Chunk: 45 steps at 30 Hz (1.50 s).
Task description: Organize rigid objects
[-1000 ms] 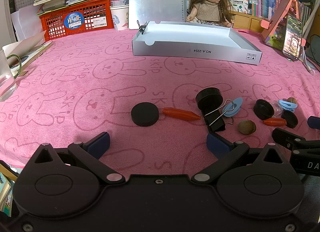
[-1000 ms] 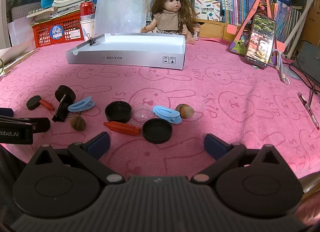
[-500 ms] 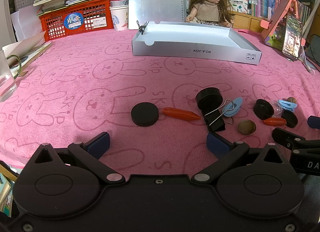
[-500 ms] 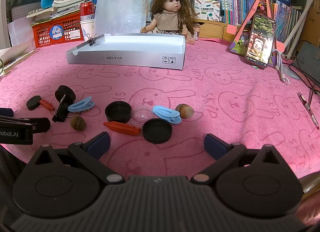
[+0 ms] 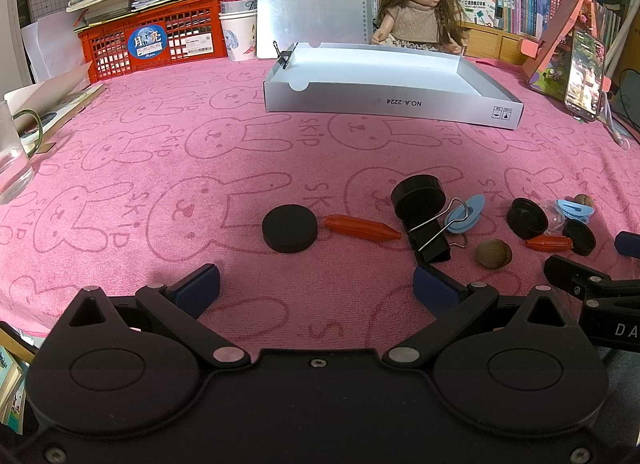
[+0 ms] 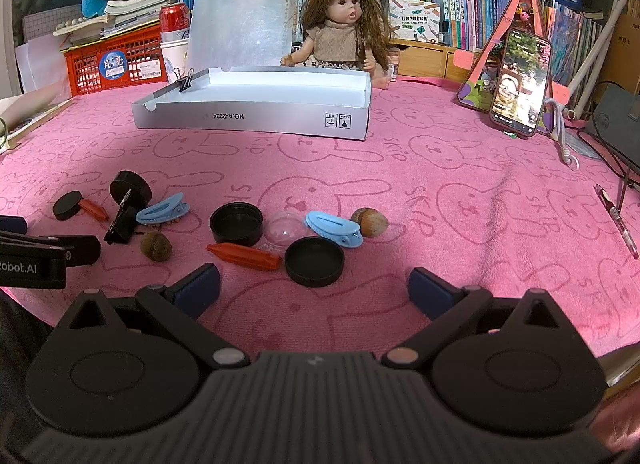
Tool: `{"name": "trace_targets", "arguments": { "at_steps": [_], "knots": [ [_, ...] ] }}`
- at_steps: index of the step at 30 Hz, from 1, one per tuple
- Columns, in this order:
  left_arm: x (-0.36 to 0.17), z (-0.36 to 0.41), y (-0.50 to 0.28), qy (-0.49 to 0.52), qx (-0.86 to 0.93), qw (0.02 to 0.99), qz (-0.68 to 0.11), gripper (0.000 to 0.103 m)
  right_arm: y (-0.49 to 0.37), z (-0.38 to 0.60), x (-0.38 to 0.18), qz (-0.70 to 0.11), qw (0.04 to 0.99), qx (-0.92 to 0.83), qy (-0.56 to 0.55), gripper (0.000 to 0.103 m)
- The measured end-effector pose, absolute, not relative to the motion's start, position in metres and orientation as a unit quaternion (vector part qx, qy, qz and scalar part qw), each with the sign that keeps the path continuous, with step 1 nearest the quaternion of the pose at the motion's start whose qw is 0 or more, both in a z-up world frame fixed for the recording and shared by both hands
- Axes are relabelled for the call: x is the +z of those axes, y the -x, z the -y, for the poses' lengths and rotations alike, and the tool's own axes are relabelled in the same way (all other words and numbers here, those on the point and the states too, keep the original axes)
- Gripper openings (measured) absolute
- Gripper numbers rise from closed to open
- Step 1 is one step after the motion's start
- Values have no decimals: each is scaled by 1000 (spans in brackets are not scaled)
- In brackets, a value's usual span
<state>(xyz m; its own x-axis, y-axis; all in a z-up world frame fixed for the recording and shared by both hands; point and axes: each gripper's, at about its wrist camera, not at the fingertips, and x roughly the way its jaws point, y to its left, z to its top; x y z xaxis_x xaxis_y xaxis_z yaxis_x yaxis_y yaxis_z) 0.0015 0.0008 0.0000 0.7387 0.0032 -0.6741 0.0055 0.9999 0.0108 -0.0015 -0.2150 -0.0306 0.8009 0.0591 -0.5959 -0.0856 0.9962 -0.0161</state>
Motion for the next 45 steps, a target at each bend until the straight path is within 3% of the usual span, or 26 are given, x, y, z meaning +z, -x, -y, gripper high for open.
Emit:
{"name": "trace_targets", "arguments": {
  "at_steps": [26, 34, 38, 40, 42, 45],
  "knots": [
    [1, -2, 3, -8, -11, 936, -353, 103, 8, 218, -27, -300, 953, 46, 11, 101],
    [8, -8, 7, -6, -50, 939, -339, 82, 17, 221, -21, -276, 958, 74, 3, 89],
    [14, -13, 9, 4, -59, 946, -319, 77, 17, 224, -18, -273, 959, 73, -1, 80],
    [18, -16, 10, 8, -56, 951, -305, 65, 16, 225, -19, -274, 959, 70, -1, 76],
    [21, -20, 12, 16, -55, 955, -291, 59, 15, 227, -21, -273, 960, 65, -1, 69],
    [21, -24, 9, 15, -57, 956, -288, 59, 13, 230, -22, -273, 960, 58, -5, 60]
  ]
}}
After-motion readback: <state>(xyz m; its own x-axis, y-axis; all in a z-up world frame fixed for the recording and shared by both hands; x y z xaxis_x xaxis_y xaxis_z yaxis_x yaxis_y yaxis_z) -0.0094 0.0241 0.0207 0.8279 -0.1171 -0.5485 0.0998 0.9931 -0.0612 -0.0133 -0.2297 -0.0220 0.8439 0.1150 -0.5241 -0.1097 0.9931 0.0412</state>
